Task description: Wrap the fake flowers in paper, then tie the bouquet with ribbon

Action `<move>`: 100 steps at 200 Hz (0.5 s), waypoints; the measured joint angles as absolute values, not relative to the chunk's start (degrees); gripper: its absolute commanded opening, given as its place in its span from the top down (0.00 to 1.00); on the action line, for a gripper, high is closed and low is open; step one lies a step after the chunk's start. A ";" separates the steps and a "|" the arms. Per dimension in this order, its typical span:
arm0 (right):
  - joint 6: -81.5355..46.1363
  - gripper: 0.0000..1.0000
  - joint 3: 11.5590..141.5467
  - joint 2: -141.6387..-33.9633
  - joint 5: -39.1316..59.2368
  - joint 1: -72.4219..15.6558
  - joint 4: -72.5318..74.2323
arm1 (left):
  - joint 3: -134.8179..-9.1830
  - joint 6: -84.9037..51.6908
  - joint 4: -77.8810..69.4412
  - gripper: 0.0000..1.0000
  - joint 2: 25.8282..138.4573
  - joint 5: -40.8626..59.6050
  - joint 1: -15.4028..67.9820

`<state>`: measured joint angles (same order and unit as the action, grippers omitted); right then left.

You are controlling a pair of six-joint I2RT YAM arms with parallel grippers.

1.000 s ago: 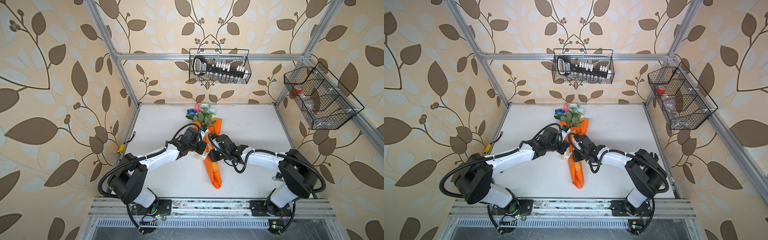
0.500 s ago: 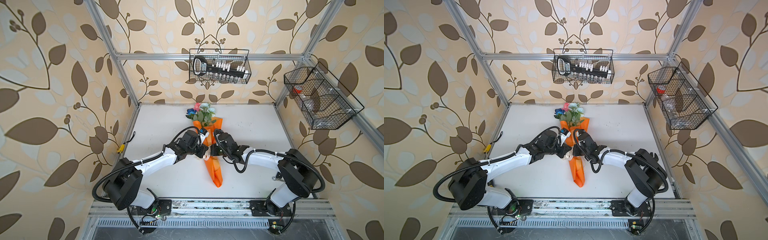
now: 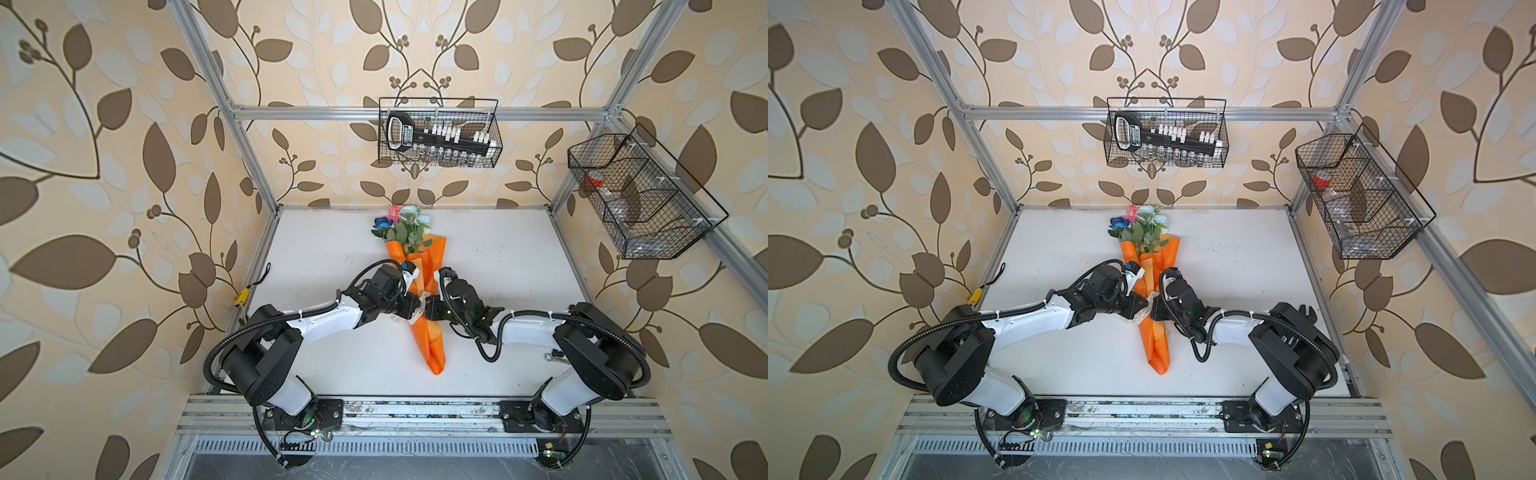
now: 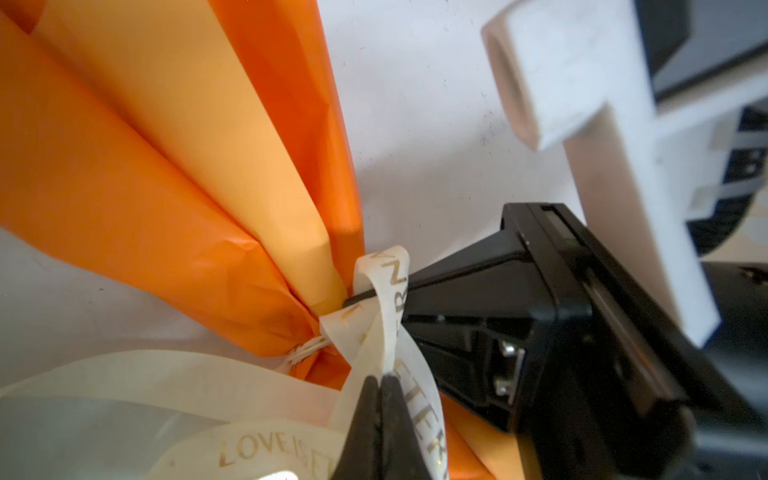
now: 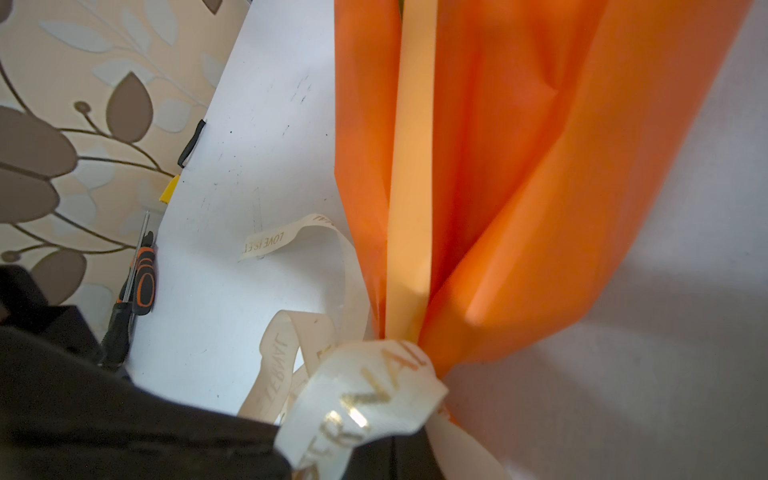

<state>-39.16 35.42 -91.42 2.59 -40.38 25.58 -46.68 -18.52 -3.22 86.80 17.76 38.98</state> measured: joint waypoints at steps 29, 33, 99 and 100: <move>-38.74 1.00 35.48 -92.20 2.59 -40.38 27.86 | -46.72 -20.88 -3.49 1.00 86.54 17.54 38.98; -38.72 1.00 35.48 -92.33 2.57 -40.38 28.05 | -46.78 -20.93 -3.42 1.00 86.48 17.56 38.98; -38.50 1.00 37.04 -93.25 2.04 -40.38 27.51 | -48.12 -20.97 -0.75 1.00 85.27 20.82 38.98; -38.52 1.00 37.10 -93.30 2.02 -40.38 27.51 | -48.12 -20.97 -0.67 1.00 85.23 20.84 38.98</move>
<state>-38.52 37.10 -93.30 2.02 -40.38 27.51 -48.12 -20.97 -0.67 85.23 20.84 38.98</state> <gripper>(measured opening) 0.049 0.048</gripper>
